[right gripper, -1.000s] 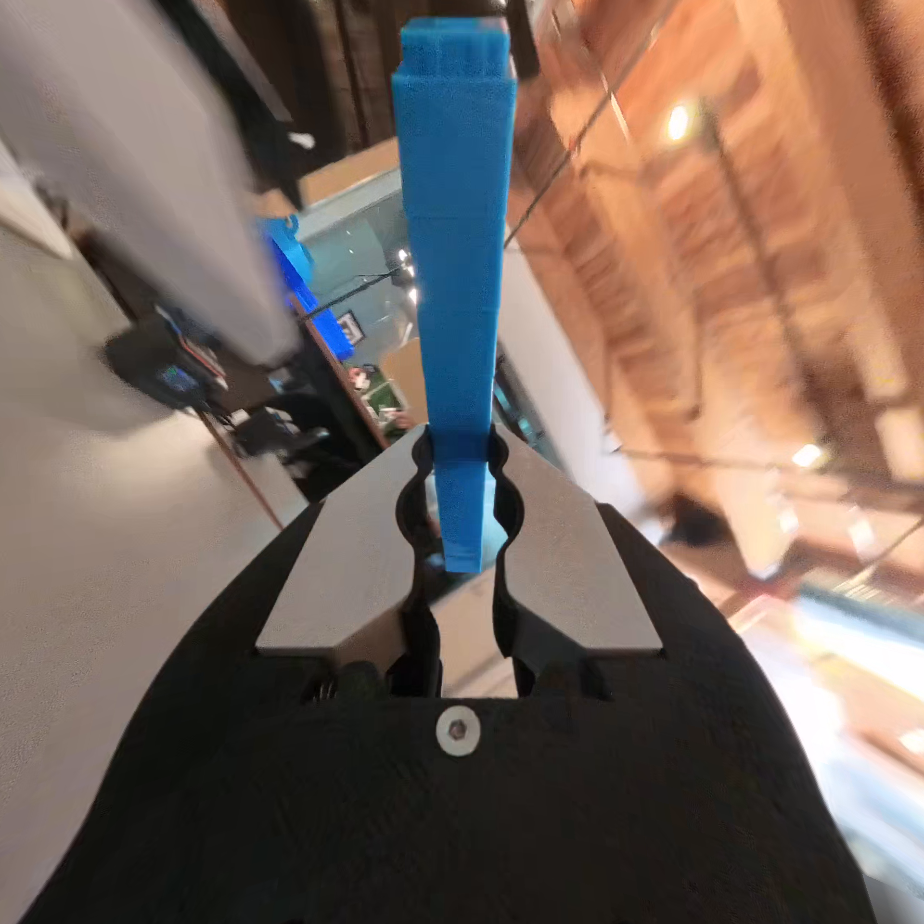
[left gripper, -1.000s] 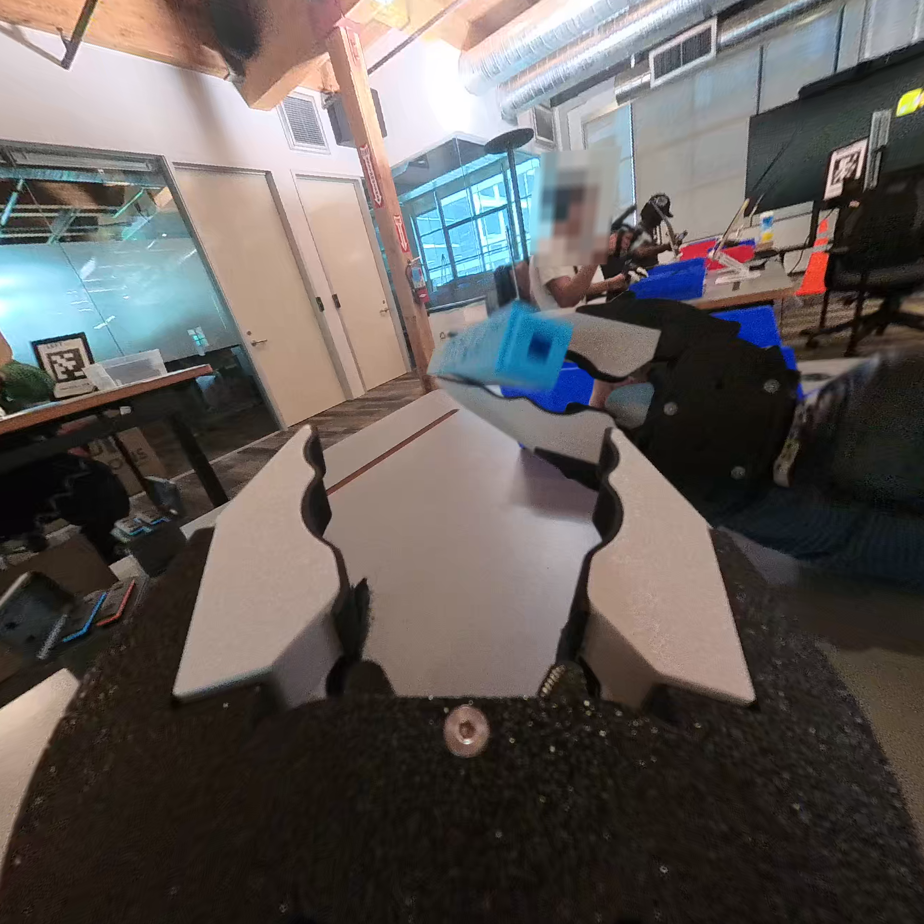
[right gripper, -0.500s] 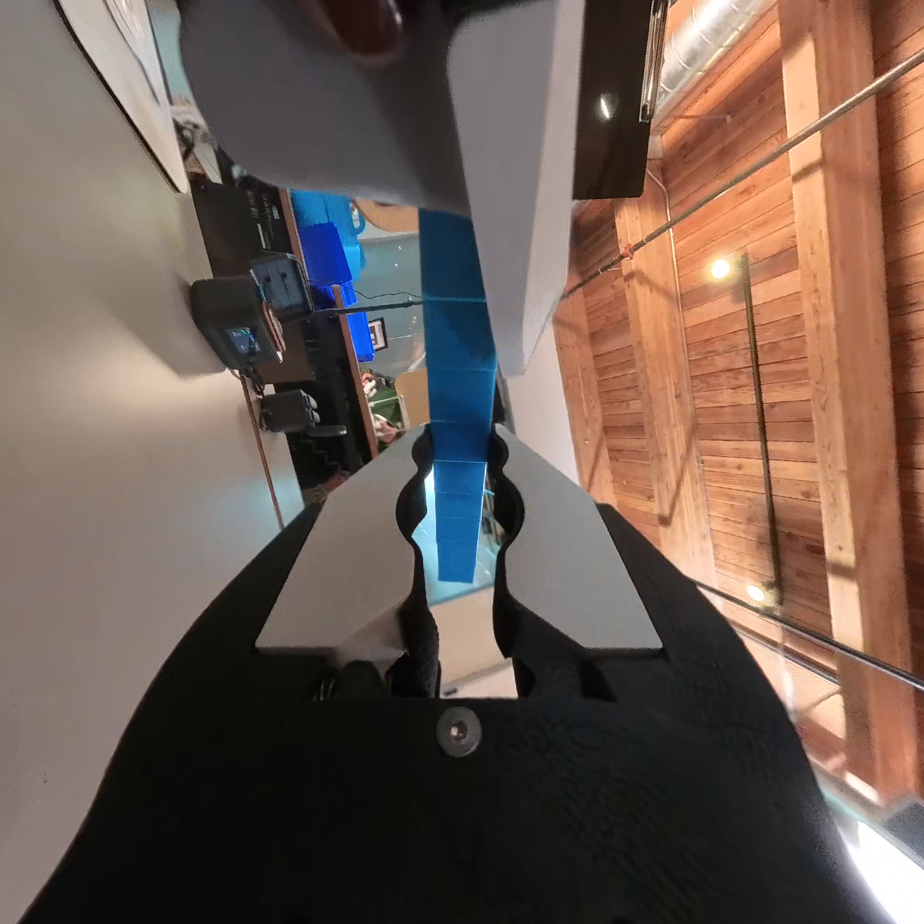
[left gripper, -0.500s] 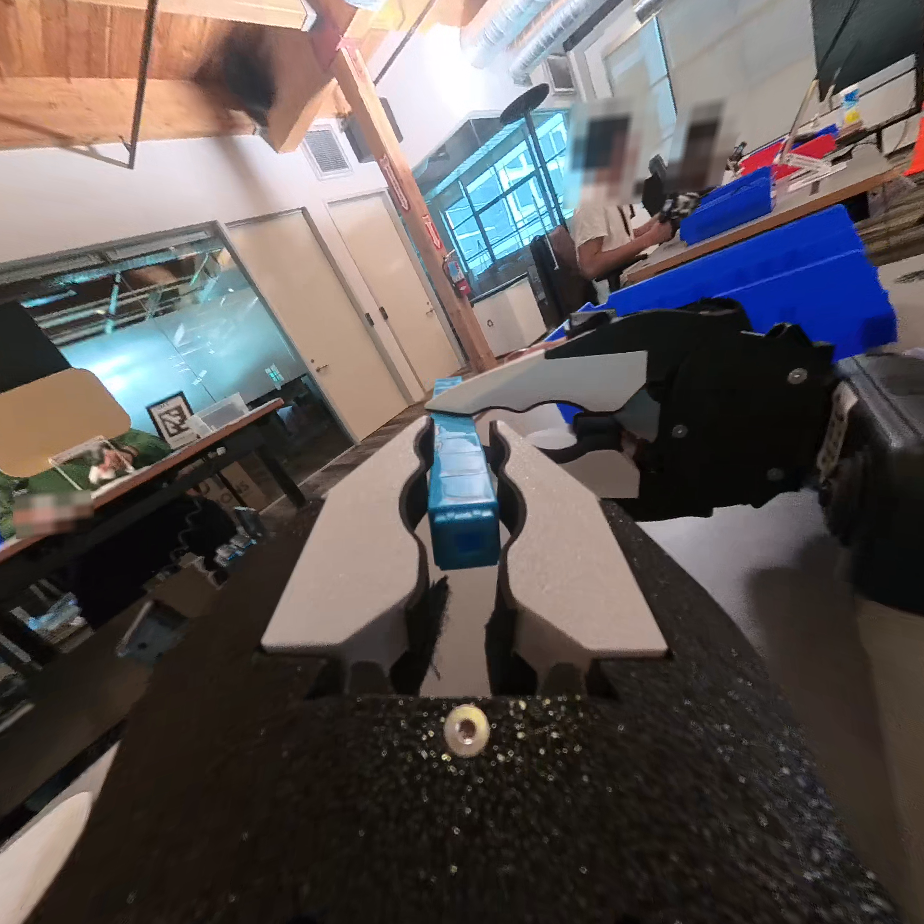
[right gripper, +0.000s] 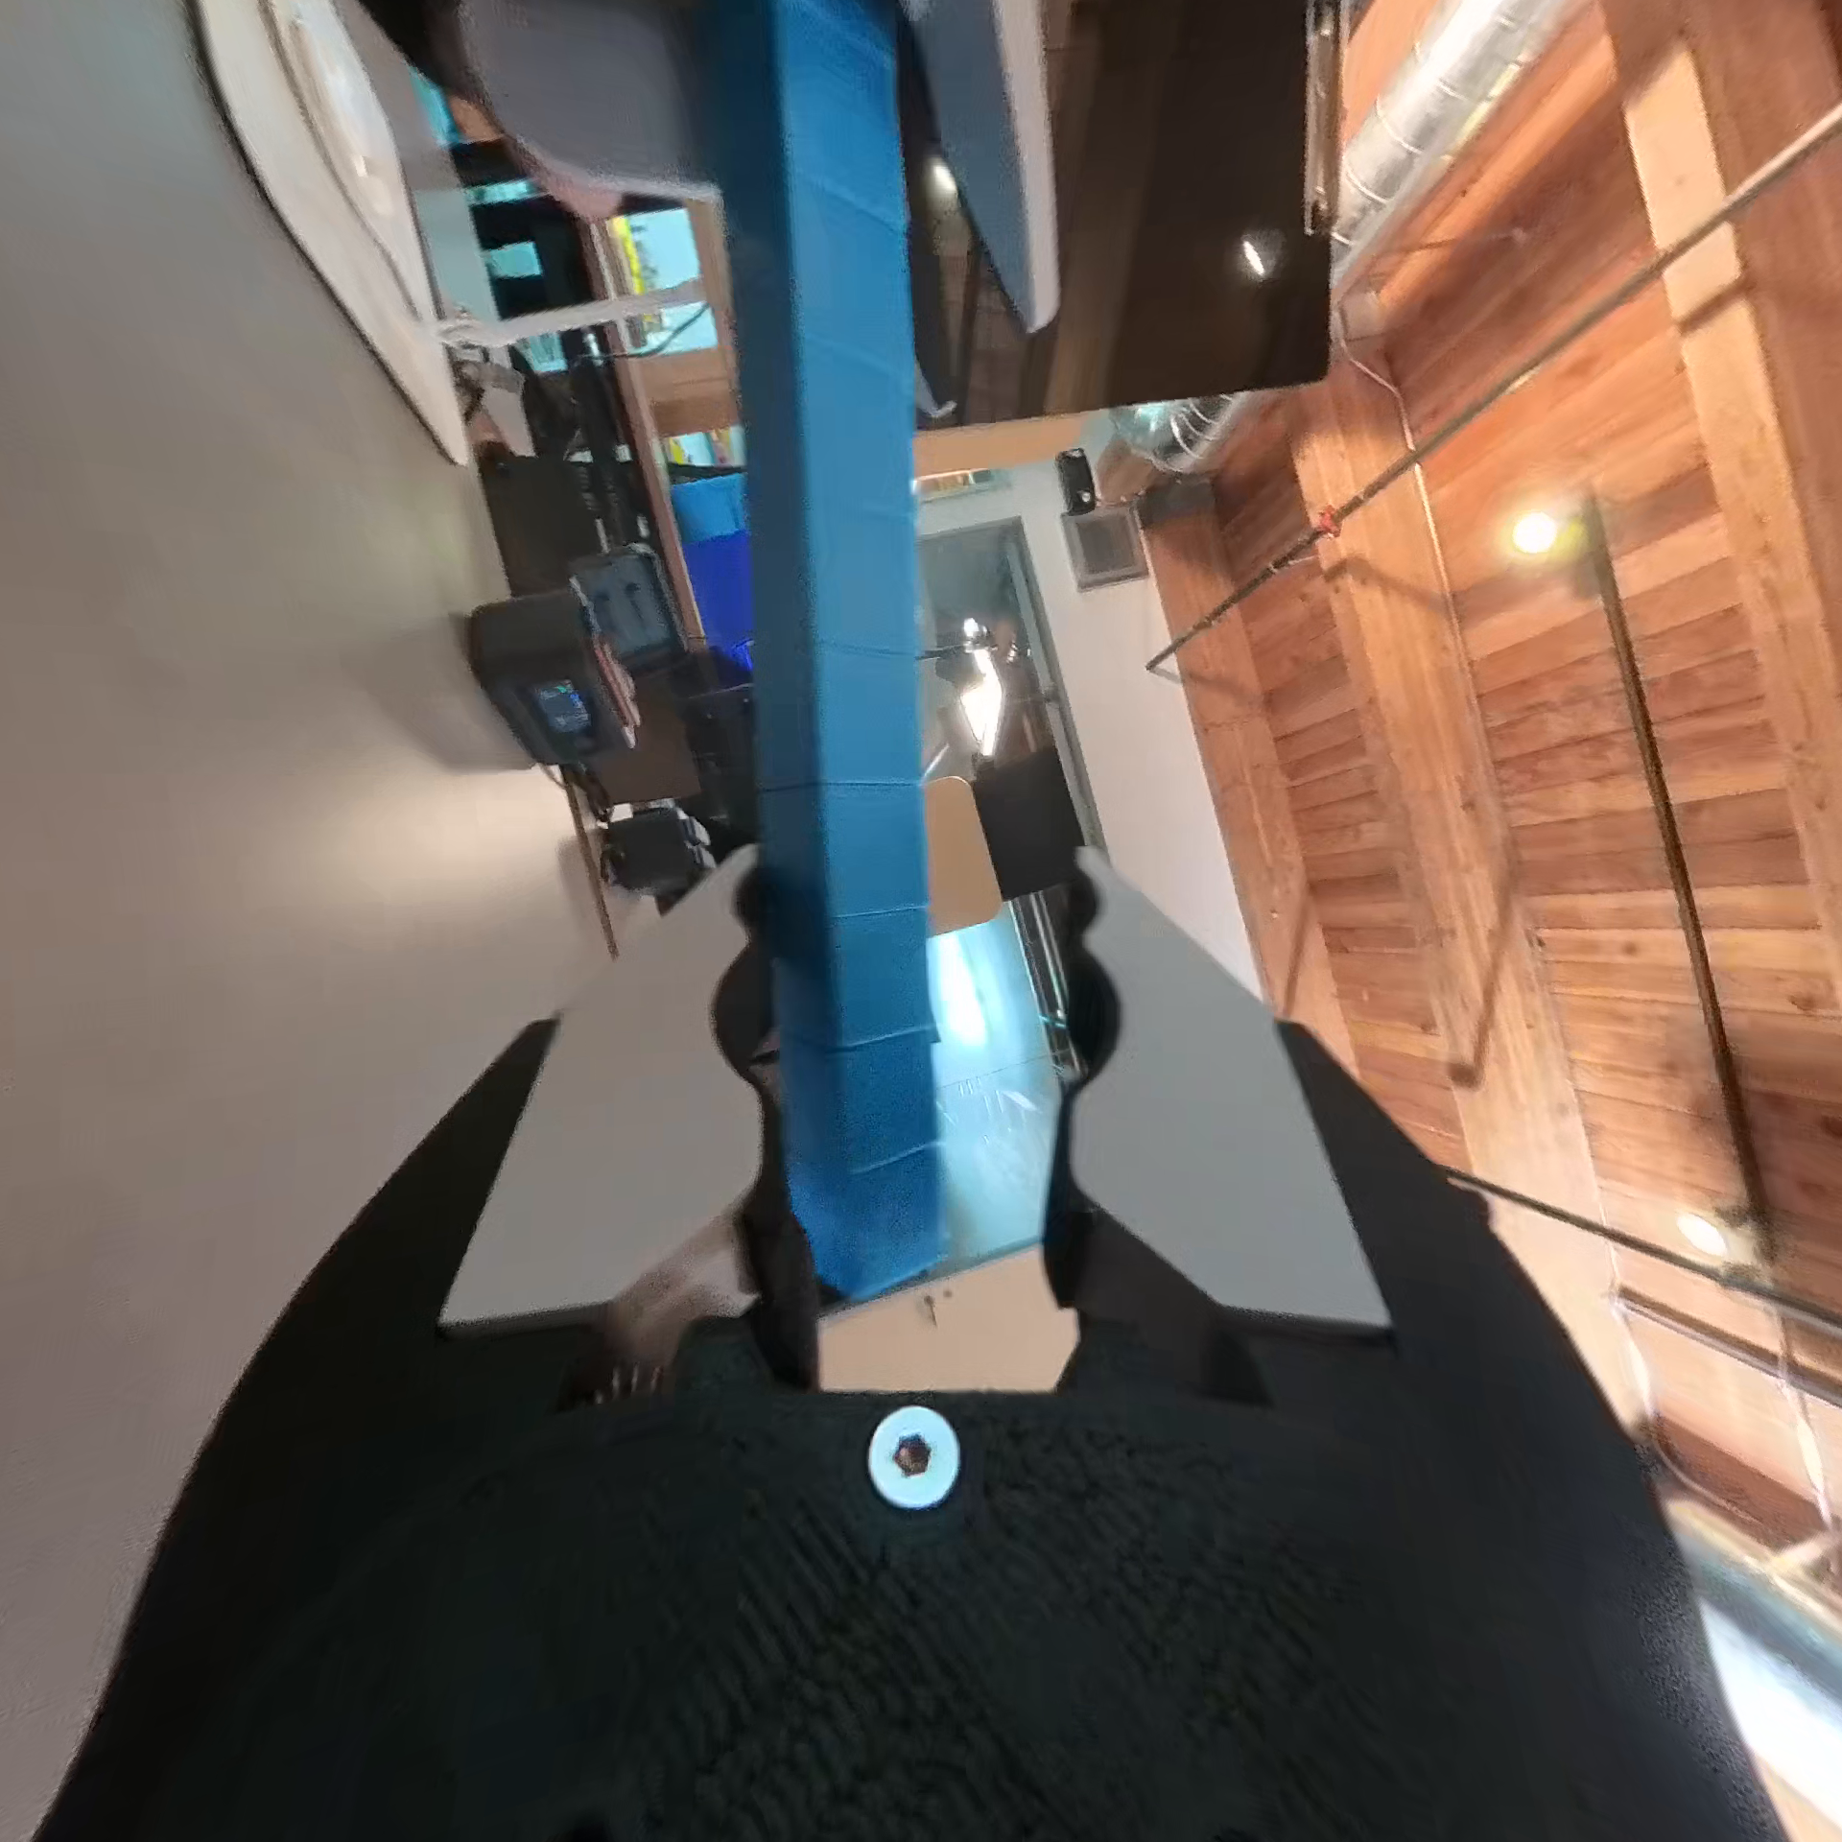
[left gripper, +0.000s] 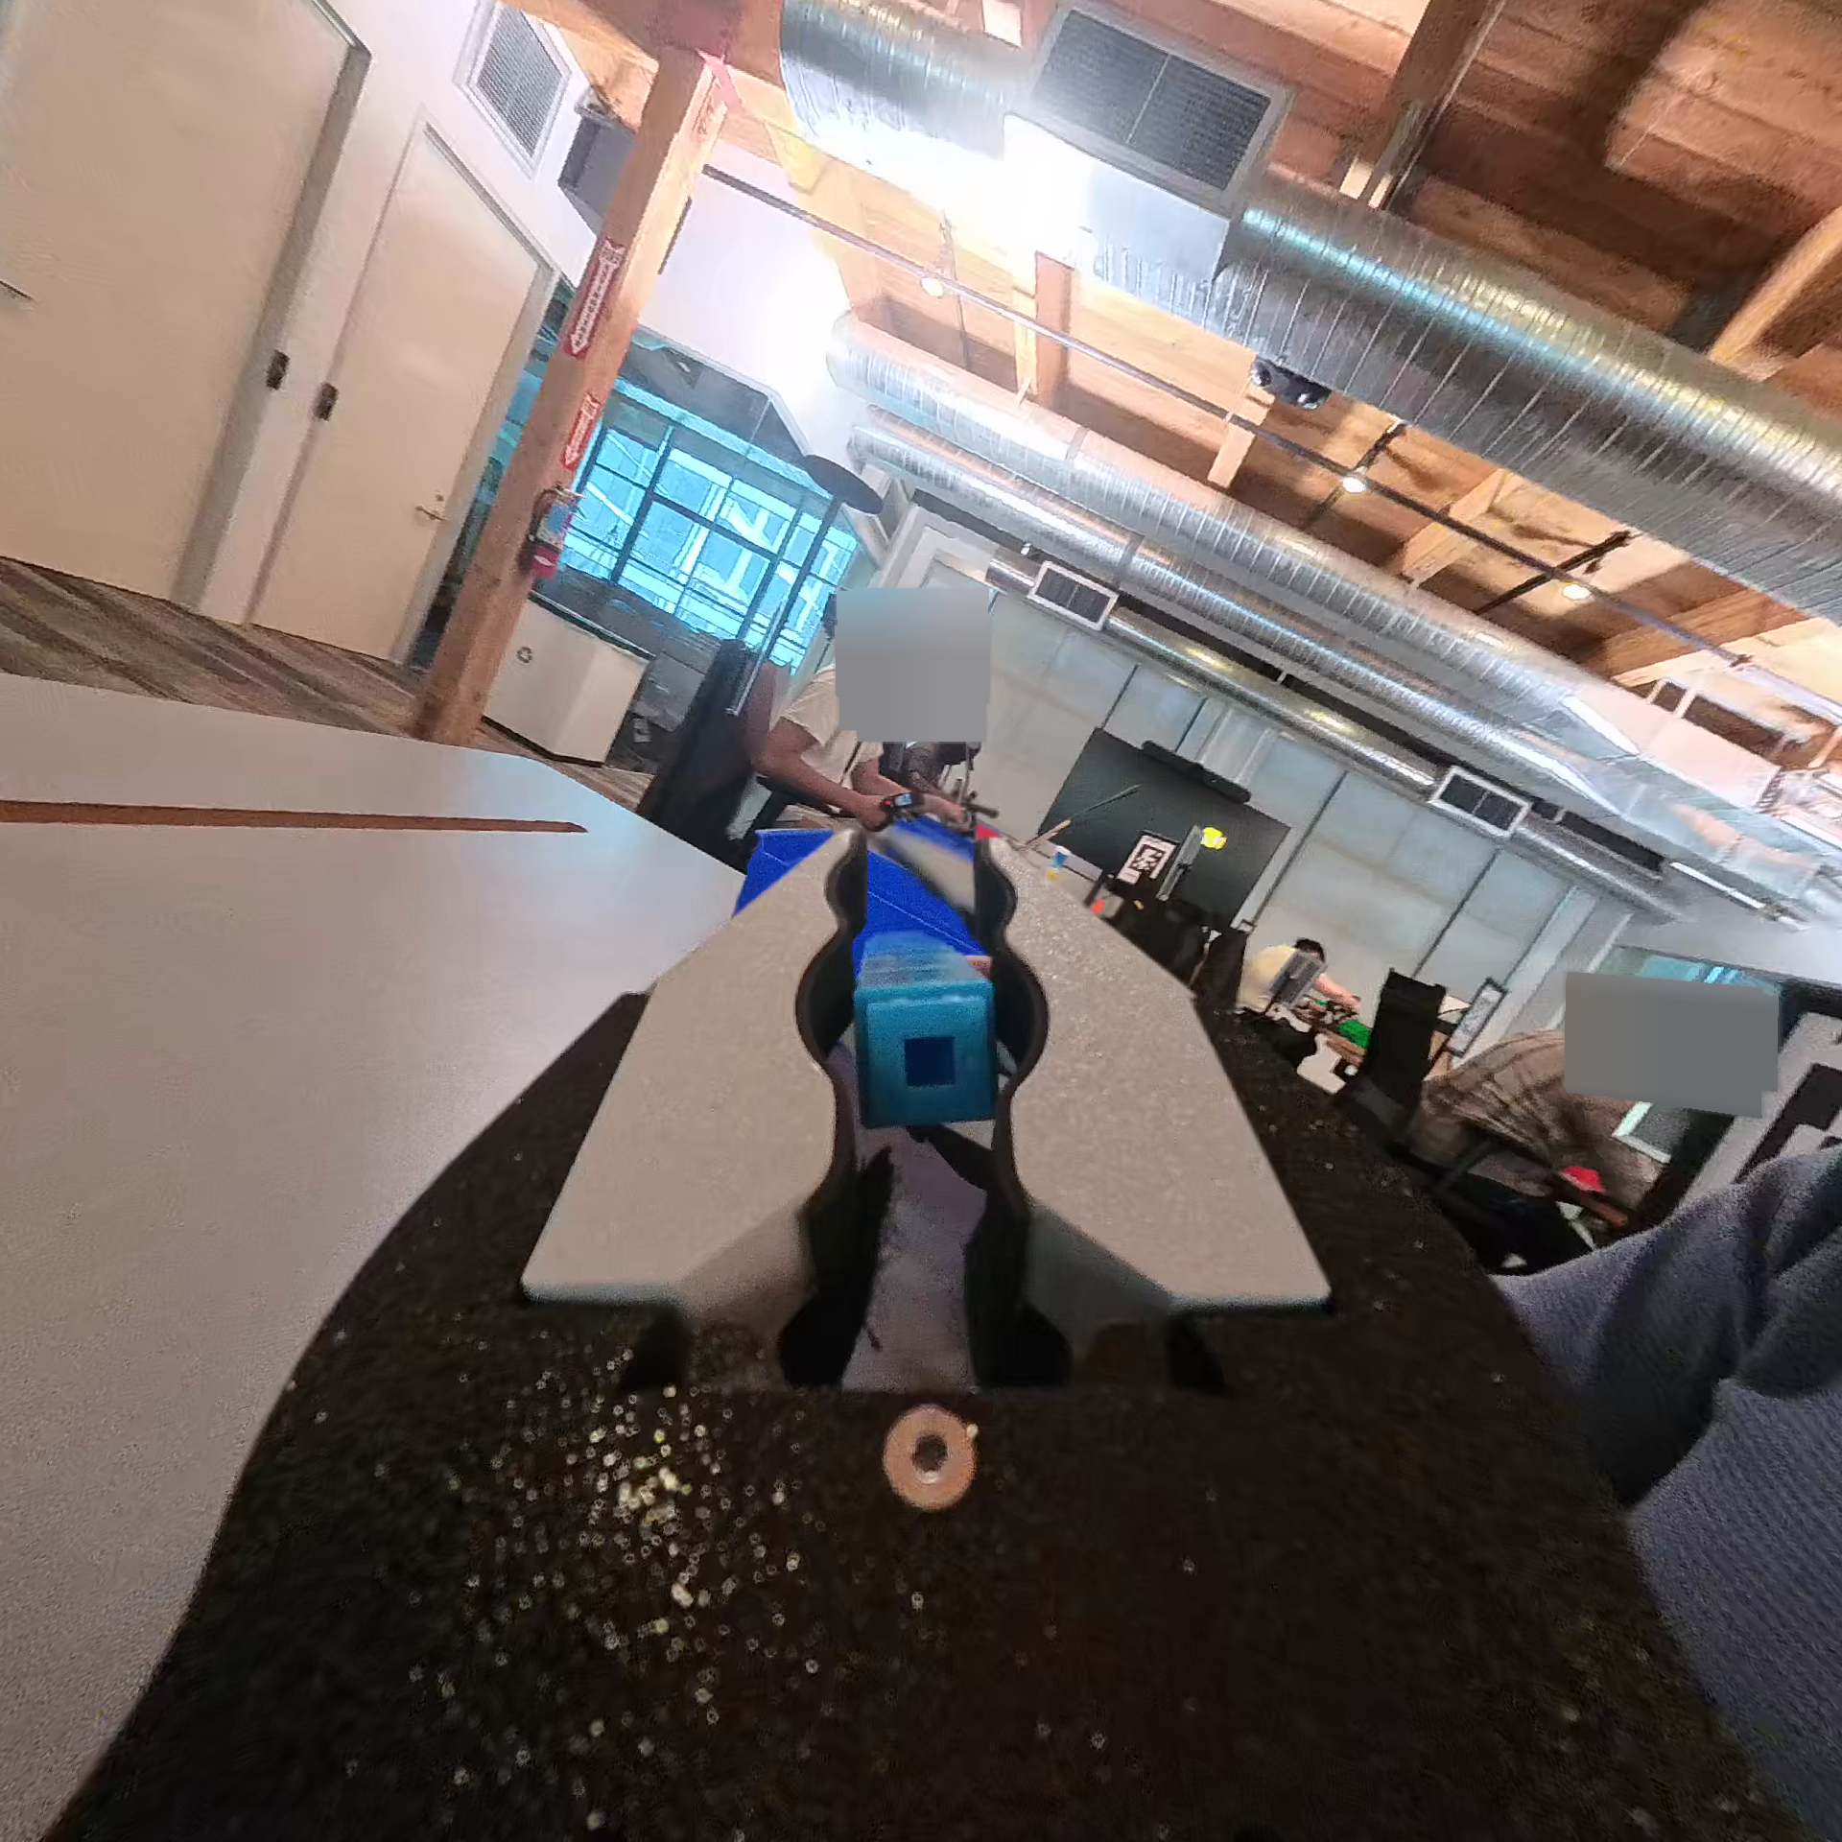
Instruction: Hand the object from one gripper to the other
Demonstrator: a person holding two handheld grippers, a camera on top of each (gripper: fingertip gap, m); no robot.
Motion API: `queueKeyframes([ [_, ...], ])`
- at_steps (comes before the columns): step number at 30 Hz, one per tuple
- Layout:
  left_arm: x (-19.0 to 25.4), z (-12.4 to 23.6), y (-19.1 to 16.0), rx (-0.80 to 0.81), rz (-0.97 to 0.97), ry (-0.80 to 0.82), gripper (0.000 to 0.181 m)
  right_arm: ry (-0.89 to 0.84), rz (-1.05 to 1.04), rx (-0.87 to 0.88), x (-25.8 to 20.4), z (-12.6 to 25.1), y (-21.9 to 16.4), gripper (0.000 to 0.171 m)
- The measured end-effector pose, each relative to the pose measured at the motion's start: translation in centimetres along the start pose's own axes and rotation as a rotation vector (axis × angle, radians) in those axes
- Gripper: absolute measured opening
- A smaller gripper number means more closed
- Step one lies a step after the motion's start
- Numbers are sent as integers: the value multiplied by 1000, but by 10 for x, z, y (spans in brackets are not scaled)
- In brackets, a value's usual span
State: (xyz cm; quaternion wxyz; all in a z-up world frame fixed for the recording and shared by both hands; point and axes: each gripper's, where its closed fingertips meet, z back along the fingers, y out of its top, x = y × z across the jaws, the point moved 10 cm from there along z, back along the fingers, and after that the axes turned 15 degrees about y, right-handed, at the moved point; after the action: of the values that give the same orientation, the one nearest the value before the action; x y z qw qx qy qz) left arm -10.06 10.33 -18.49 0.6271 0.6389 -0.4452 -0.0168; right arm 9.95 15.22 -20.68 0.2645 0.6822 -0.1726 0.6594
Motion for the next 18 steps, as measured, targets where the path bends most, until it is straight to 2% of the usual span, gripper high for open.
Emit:
queueKeyframes([
  [1, -1, 0, 1, 0, 12, -10, 19, 16, 11, -3, -2, 0, 0, 32],
  [4, -1, 3, 2, 26, -6, -19, 20, 128, -106, 31, -1, -3, 2, 25],
  [6, 0, 2, 5, -16, -34, -45, 45, 227, -311, 79, 4, -5, 3, 25],
  [9, -1, 2, 5, -58, -117, -24, 82, 387, -739, 229, 20, -4, 2, 25],
  [14, 5, -1, -1, -71, -133, -91, 82, 863, -1387, 560, 24, -7, -4, 25],
  [16, 8, -3, -6, -90, -126, -141, 79, 999, -1506, 617, 19, -9, -6, 24],
  [18, 10, -4, -9, -98, -127, -160, 66, 1090, -1516, 607, 13, -10, -3, 25],
])
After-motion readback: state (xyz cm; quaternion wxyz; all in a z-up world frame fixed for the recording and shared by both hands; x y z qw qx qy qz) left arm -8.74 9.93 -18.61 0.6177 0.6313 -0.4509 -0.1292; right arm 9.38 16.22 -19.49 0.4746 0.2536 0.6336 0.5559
